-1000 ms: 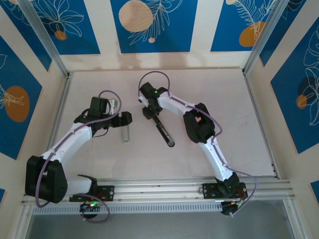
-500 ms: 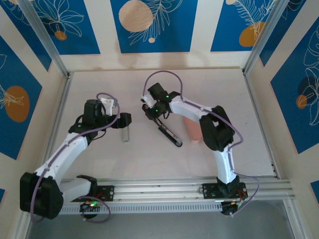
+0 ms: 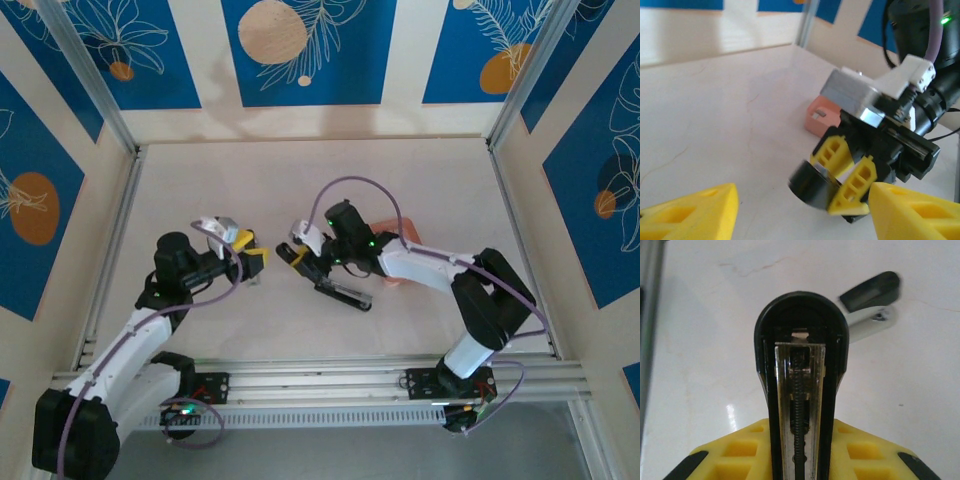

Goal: Load the staples into the stapler

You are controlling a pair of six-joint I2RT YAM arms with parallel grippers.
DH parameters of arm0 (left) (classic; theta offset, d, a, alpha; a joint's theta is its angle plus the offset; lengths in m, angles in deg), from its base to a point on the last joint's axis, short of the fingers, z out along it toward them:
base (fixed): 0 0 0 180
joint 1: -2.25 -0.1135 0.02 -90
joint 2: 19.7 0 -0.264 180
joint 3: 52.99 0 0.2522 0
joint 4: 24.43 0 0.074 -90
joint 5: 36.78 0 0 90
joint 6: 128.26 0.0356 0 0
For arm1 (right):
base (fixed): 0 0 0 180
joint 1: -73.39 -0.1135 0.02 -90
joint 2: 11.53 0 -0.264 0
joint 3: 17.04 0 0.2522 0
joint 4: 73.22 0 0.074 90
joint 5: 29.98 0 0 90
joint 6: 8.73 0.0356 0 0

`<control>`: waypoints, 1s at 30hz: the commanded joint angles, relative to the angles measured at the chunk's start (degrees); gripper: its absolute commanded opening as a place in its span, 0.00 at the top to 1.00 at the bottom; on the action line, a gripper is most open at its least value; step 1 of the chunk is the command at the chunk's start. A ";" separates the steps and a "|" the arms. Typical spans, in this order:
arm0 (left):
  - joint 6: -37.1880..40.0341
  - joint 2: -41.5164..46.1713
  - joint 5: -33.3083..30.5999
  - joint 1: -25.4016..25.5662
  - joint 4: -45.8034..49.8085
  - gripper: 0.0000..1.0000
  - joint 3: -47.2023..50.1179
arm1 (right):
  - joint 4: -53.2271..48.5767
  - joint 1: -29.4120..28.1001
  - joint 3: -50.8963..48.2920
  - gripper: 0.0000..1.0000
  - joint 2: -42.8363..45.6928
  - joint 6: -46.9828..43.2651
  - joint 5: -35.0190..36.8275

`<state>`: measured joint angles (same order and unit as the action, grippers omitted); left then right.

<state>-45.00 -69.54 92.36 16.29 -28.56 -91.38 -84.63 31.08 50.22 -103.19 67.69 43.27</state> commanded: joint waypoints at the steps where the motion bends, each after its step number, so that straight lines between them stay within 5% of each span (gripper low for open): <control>1: 2.43 -0.99 9.36 0.35 -15.59 0.32 3.47 | 14.13 -0.32 -4.88 0.76 4.40 -6.91 -10.14; 6: 5.34 -3.93 15.14 2.58 -20.78 0.35 4.99 | 14.90 -0.41 -6.83 0.76 5.81 -6.17 -12.80; 20: 18.58 -4.66 15.74 8.89 -5.62 0.37 1.51 | 20.42 -0.41 -10.06 0.76 7.34 -3.10 -17.98; 30: 19.92 -7.58 16.02 11.33 -5.66 0.55 -0.16 | 20.85 -0.72 -9.83 0.76 7.36 -2.33 -18.97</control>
<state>-27.10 -76.91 106.26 26.50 -34.78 -89.54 -66.86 30.69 40.40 -98.29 64.50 26.26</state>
